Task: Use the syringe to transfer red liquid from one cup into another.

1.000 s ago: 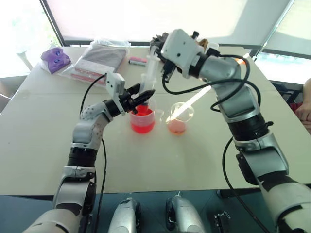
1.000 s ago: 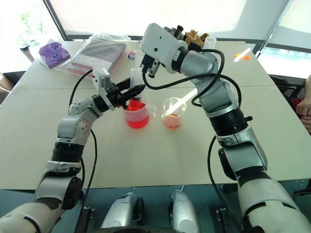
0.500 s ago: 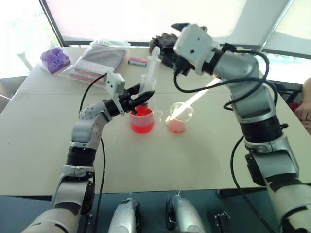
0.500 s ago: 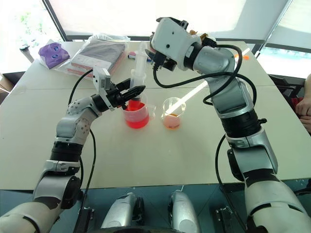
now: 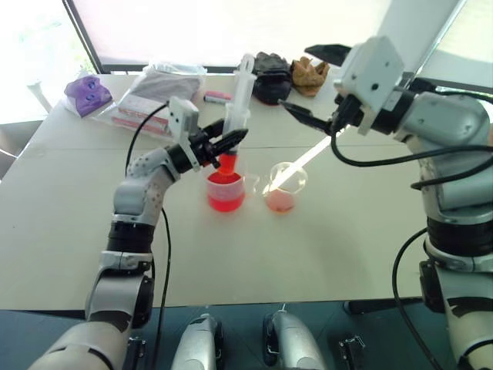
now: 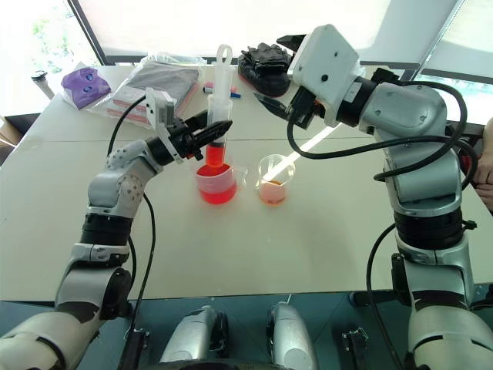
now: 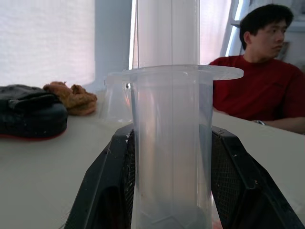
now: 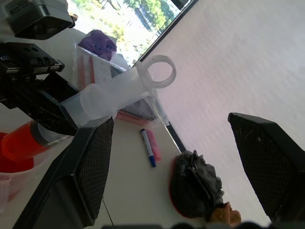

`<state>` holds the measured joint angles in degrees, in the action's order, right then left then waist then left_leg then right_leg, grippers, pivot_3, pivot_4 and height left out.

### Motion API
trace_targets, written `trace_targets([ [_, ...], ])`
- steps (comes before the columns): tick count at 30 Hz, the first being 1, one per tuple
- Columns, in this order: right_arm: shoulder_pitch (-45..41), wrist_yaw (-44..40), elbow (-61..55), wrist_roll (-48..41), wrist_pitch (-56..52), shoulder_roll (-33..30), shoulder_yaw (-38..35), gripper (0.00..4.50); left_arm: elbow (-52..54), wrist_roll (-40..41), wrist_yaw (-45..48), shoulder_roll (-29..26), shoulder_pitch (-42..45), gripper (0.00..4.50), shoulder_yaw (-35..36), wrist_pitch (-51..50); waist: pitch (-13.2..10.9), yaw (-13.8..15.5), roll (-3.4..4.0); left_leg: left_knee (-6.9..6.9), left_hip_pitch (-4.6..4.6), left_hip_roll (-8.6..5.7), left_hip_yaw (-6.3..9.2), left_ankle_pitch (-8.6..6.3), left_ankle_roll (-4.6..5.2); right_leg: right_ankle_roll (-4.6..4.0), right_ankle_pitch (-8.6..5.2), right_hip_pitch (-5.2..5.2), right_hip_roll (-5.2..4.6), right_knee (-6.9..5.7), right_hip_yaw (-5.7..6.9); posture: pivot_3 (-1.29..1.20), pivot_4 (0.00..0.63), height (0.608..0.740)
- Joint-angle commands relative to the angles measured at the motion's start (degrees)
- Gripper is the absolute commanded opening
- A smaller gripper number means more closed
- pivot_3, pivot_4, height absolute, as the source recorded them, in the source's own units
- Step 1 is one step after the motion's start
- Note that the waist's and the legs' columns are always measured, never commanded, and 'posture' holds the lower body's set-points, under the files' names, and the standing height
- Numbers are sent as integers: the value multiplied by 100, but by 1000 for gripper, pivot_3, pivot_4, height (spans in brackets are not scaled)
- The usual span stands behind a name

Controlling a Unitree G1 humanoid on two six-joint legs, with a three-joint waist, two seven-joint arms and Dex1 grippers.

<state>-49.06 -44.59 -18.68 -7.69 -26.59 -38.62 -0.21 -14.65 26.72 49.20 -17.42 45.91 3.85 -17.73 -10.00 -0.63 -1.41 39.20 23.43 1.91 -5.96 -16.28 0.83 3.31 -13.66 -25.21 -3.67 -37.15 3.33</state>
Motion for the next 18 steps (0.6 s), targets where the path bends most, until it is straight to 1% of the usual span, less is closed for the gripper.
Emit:
trace_targets([
  [1,19,186,-276,-109,-135,-104,-317,3978,81,229,121,-65,284,1622,192,-82,0,0,0,-1,0,0,0,0,0,0,0,0,0,0,0,0,150,740],
  [5,127,346,-391,-156,-297,-178,-463,3978,30,461,87,-39,606,1622,354,-286,-1,0,-1,-1,1,0,-1,0,0,0,0,-2,1,1,0,0,150,740],
  [10,384,569,-495,-101,-454,-391,-750,3978,-241,516,239,143,1237,1622,305,-168,-1,28,-2,-1,4,-5,0,0,0,1,0,0,1,5,0,0,150,740],
  [12,472,631,-544,-100,-507,-475,-835,3978,-461,516,292,327,1509,1622,277,-57,-2,37,-2,-1,5,-6,-1,-1,2,1,-1,0,1,9,0,0,150,740],
  [16,571,705,-586,-115,-539,-607,-932,3978,-757,475,380,659,1759,1622,246,97,-2,22,-3,-1,6,-7,-3,-2,4,2,-1,0,3,12,1,0,150,740],
  [18,636,769,-525,-27,-494,-749,-1039,3978,-1010,369,404,986,1791,1622,141,326,-2,11,-3,-3,6,-6,-2,-2,4,4,-2,-1,6,12,2,0,150,740],
])
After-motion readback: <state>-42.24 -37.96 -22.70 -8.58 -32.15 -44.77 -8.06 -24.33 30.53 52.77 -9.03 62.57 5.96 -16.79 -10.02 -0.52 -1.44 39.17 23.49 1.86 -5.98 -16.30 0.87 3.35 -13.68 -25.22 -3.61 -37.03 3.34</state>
